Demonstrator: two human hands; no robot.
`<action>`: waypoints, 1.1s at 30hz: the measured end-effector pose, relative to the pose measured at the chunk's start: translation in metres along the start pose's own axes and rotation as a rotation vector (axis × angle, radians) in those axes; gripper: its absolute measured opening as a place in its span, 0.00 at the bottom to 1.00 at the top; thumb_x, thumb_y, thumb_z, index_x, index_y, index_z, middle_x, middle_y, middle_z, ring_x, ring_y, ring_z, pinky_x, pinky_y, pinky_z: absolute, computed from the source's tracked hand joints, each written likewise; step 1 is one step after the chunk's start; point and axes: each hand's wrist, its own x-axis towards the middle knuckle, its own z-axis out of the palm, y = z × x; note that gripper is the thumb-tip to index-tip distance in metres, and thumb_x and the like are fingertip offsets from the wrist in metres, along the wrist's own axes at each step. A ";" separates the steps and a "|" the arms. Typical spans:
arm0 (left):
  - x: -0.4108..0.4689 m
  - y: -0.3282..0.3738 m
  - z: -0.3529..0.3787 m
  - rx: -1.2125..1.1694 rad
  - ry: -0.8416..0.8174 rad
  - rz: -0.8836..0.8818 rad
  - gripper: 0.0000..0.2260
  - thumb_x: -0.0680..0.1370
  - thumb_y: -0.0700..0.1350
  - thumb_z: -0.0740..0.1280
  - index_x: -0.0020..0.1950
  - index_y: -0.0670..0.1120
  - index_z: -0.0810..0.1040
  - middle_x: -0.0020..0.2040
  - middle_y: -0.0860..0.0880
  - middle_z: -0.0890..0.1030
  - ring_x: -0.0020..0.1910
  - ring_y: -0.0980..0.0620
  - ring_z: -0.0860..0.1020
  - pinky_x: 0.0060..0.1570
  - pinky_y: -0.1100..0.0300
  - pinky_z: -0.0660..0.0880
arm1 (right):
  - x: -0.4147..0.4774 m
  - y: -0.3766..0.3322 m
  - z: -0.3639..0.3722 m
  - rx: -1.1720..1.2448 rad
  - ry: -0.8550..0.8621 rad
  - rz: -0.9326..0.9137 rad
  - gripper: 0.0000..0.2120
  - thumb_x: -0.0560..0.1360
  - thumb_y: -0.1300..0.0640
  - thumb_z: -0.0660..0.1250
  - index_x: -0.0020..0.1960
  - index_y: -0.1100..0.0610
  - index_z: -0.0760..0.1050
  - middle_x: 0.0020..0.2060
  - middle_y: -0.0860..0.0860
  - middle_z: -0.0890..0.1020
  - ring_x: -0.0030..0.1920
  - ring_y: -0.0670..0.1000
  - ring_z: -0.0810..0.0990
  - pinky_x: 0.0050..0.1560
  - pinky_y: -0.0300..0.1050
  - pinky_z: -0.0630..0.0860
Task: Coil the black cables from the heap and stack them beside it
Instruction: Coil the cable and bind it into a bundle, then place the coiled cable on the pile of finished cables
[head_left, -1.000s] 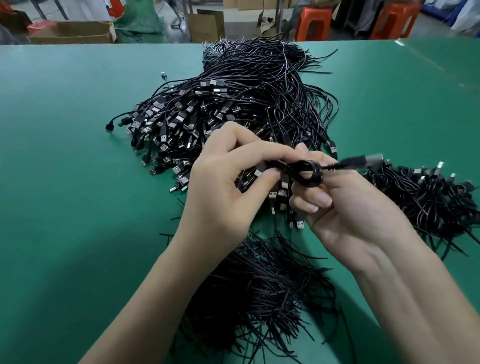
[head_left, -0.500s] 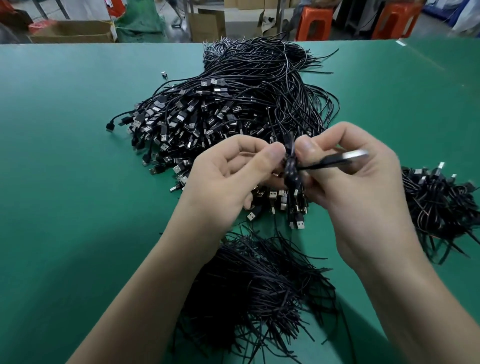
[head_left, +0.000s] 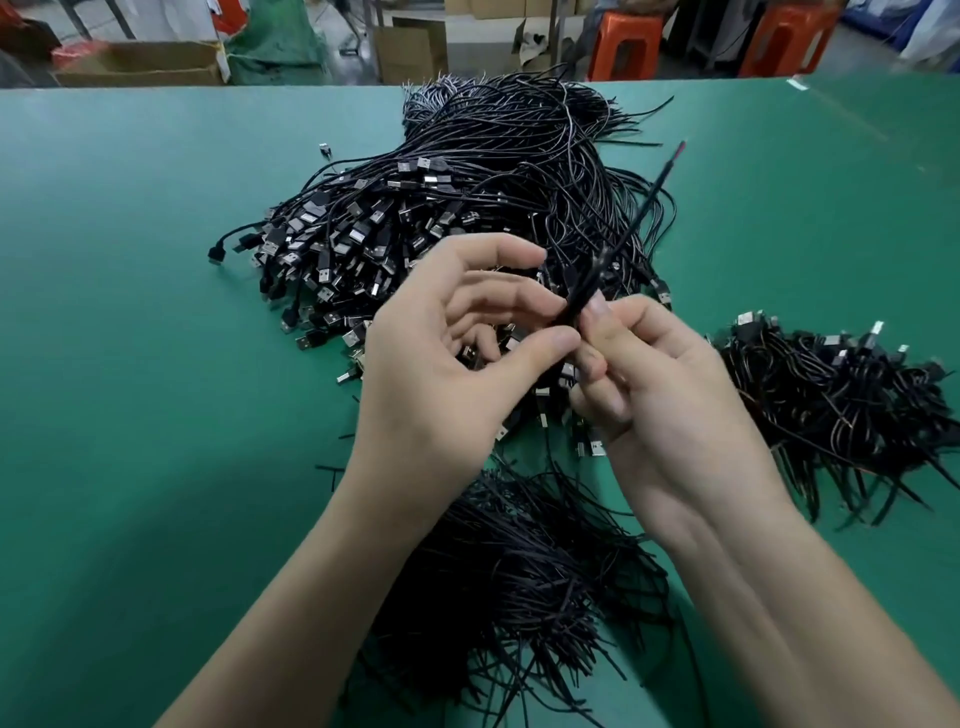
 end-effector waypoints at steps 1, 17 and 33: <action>-0.001 0.000 0.000 0.088 -0.010 0.063 0.18 0.74 0.35 0.78 0.60 0.49 0.80 0.48 0.53 0.86 0.50 0.54 0.84 0.44 0.60 0.77 | 0.001 0.000 -0.001 0.049 -0.001 0.070 0.14 0.79 0.59 0.68 0.35 0.53 0.75 0.26 0.47 0.72 0.21 0.42 0.62 0.28 0.35 0.63; 0.002 -0.012 -0.008 0.252 -0.237 0.281 0.09 0.78 0.29 0.71 0.52 0.41 0.86 0.52 0.48 0.86 0.57 0.52 0.84 0.60 0.54 0.79 | 0.019 -0.029 -0.040 -0.408 -0.266 0.144 0.17 0.81 0.44 0.63 0.52 0.55 0.84 0.45 0.57 0.84 0.43 0.50 0.82 0.37 0.42 0.77; 0.094 -0.052 -0.030 1.099 0.004 -0.129 0.08 0.81 0.49 0.72 0.59 0.50 0.85 0.59 0.48 0.78 0.54 0.44 0.79 0.55 0.51 0.74 | 0.035 -0.068 -0.125 -1.720 0.405 0.021 0.06 0.78 0.56 0.71 0.42 0.53 0.83 0.42 0.55 0.81 0.48 0.61 0.78 0.48 0.53 0.77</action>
